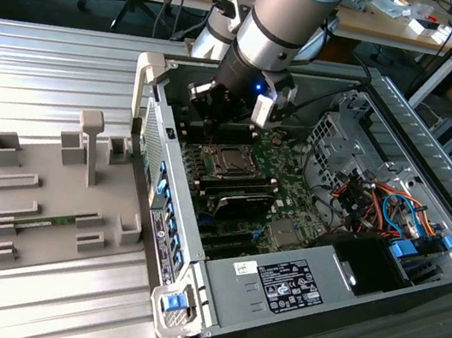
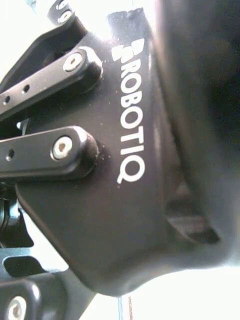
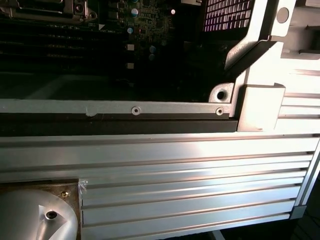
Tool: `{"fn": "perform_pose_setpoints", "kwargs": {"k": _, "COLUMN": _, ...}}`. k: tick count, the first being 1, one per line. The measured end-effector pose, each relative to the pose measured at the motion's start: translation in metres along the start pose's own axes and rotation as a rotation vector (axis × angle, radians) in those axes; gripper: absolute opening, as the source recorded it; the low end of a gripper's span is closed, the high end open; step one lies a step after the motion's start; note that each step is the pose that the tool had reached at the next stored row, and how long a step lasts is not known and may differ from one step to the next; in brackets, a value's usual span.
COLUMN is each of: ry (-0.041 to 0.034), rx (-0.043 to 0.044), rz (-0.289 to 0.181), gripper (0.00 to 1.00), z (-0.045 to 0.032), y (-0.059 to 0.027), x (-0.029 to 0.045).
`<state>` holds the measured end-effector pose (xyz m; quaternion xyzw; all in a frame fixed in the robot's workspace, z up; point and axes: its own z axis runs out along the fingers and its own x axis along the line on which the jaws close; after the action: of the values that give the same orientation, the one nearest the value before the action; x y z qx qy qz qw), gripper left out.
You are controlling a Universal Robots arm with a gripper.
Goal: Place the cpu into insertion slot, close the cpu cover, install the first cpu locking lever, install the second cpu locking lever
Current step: 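Install the first cpu locking lever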
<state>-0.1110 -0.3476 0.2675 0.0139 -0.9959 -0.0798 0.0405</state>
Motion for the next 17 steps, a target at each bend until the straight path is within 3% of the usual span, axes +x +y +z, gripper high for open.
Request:
{"fn": "perform_pose_setpoints", "kwargs": {"k": 14, "ry": 0.0002, "rx": -0.0008, "rz": 0.000, "gripper": 0.11, "z": 0.0036, "y": 0.0164, "x": -0.0007}}
{"fn": "perform_pose_setpoints", "kwargs": {"k": 17, "ry": 0.0010, "rx": -0.0029, "rz": -0.001, "gripper": 0.11, "z": 0.0096, "y": 0.0183, "x": -0.0022}}
